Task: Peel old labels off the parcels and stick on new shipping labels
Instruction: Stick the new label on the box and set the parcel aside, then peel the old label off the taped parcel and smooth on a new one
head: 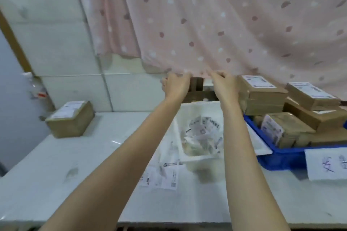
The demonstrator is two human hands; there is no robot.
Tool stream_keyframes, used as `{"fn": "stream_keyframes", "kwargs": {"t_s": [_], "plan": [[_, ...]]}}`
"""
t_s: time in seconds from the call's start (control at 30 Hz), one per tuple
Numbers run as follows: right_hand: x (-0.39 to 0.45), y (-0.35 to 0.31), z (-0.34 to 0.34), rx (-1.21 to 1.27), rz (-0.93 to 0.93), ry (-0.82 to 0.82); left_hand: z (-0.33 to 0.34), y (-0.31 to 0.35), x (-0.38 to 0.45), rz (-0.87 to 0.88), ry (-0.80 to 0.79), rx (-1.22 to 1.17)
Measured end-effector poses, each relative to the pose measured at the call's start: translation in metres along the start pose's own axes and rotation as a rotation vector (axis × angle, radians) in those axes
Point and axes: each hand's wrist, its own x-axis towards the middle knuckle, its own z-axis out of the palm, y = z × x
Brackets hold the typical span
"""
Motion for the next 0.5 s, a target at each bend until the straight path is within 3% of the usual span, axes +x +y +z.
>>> {"fn": "stream_keyframes", "kwargs": {"t_s": [0.3, 0.5], "plan": [[-0.048, -0.004, 0.245, 0.111, 0.199, -0.381, -0.26, -0.099, 0.06, -0.213, 0.491, 0.185], [-0.076, 0.024, 0.373, 0.056, 0.345, -0.562, -0.366, -0.164, 0.093, -0.442, 0.709, 0.22]]}}
